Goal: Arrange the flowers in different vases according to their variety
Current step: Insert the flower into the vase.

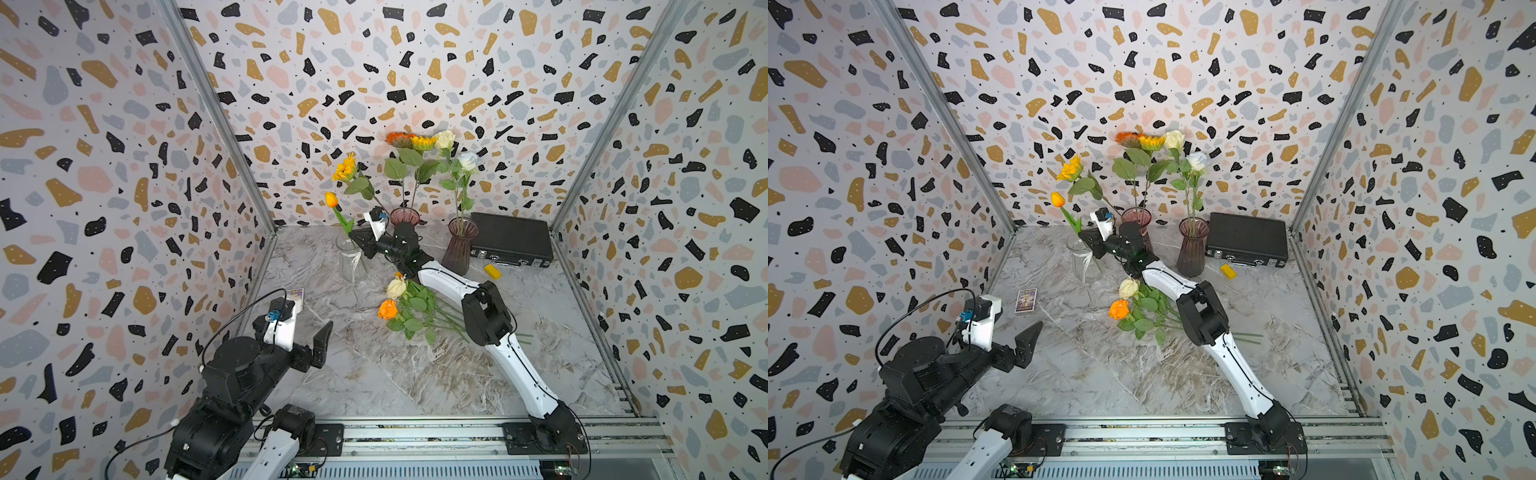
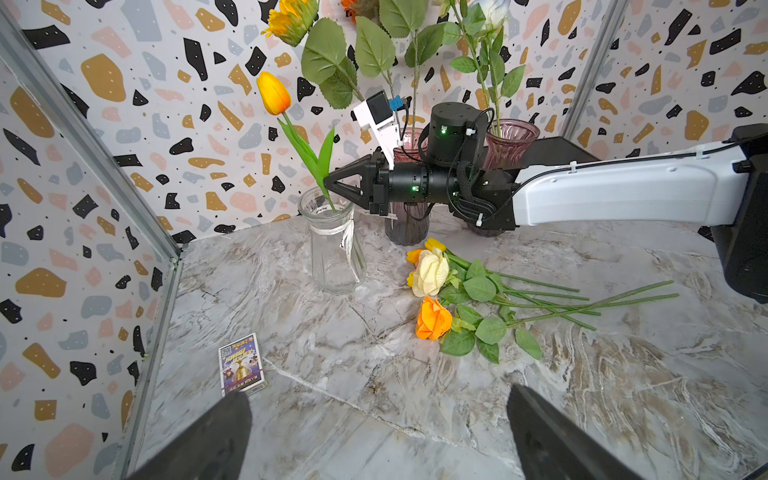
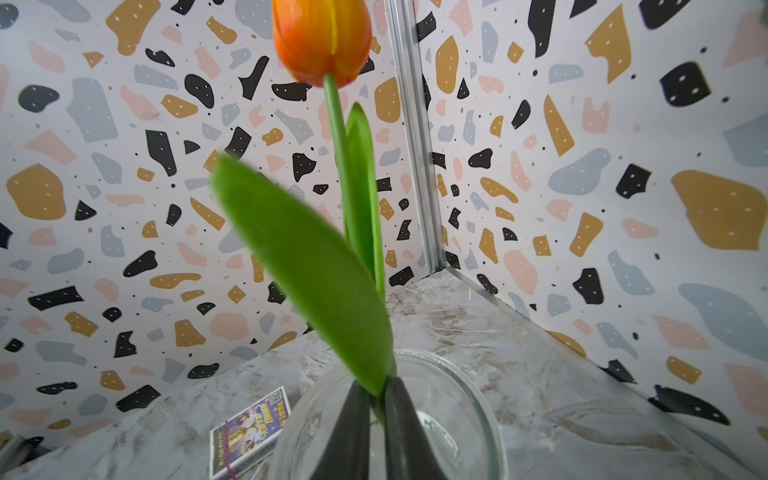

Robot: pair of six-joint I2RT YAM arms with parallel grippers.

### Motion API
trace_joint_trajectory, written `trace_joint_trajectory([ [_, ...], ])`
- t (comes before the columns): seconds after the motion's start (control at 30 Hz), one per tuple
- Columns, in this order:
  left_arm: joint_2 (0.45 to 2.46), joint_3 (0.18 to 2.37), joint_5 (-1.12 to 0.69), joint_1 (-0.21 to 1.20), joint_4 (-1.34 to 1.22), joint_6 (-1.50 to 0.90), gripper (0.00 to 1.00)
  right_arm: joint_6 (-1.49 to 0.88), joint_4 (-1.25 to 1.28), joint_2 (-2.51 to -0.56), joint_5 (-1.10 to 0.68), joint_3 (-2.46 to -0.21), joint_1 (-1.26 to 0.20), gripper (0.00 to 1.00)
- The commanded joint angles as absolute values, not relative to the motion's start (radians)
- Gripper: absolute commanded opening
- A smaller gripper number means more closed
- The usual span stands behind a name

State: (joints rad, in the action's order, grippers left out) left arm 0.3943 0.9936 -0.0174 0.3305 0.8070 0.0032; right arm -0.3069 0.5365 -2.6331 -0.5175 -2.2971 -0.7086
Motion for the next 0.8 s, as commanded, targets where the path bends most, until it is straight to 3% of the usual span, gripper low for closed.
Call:
trace_joint_trajectory([
  [0.0, 0.399, 0.997, -0.025, 0.335, 0.766, -0.003, 1.0, -0.298, 0.544, -2.586, -0.515, -2.301, -0.716, 0.21],
  [0.33, 0.394, 1.003, -0.028, 0.334, 0.768, -0.006, 0.99, -0.295, 0.547, -2.534, -0.528, -2.258, -0.722, 0.31],
  [0.53, 0.392, 0.994, -0.043, 0.334, 0.763, 0.0, 1.0, -0.211, 0.502, -2.283, -0.491, -1.994, -0.726, 0.33],
  [0.77, 0.411, 0.963, -0.219, 0.335, 0.752, 0.012, 1.0, 0.073, -0.096, -1.813, -0.219, -1.661, -0.747, 0.37],
])
